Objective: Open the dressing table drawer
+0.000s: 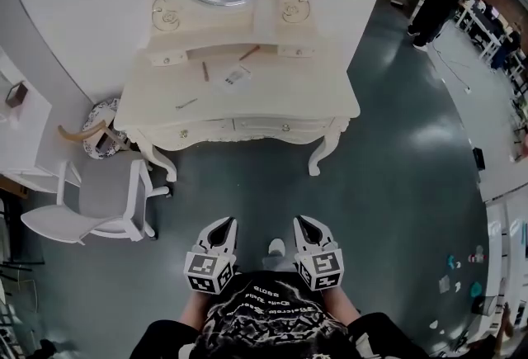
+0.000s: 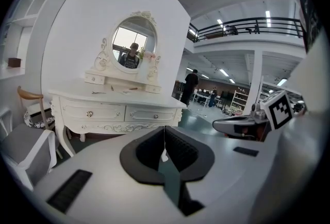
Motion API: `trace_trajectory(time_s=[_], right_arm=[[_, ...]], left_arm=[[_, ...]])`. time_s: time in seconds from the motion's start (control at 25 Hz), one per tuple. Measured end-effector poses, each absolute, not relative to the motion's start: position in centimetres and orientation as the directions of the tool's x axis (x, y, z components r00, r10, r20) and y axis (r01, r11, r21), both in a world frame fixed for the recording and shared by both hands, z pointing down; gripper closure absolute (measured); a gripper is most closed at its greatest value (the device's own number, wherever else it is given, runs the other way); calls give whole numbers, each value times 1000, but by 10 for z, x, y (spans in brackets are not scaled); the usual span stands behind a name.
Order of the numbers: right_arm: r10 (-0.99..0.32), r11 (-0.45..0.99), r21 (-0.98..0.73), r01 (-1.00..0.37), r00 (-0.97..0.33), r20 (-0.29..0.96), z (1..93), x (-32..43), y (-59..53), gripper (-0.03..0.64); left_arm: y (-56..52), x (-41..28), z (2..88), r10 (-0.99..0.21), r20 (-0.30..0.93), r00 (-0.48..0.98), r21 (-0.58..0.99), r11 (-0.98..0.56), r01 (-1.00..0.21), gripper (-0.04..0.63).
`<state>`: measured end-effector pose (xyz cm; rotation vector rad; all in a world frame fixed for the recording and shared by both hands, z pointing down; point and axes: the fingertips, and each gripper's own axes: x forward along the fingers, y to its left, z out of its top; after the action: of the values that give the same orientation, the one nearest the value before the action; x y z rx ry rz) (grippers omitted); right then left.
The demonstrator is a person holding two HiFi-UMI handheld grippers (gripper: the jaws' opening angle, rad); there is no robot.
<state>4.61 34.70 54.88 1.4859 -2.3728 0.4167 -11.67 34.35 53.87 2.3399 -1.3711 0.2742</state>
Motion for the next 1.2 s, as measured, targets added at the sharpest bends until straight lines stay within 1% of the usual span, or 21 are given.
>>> trace_trajectory(time_s=[0.16, 0.32, 0.68, 0.92, 1.2], right_arm=[[-816, 419, -105, -902, -425, 392, 547, 56, 328, 607], [-825, 425, -73, -902, -419, 379, 544, 70, 309, 607], [-808, 466, -53, -883, -450, 380, 543, 97, 274, 607], [-802, 479, -82, -874, -474, 363, 542, 116, 254, 607], [-796, 486, -92, -869, -483, 365, 548, 126, 244, 607]], left_arm=[[326, -108, 536, -794, 361, 489, 264, -416, -870, 578], [313, -98, 537, -805, 358, 472, 273, -393, -878, 578], [283, -71, 538, -819, 365, 443, 269, -363, -892, 578], [268, -50, 539, -824, 364, 435, 253, -362, -897, 578], [254, -48, 535, -834, 362, 416, 239, -349, -906, 578]])
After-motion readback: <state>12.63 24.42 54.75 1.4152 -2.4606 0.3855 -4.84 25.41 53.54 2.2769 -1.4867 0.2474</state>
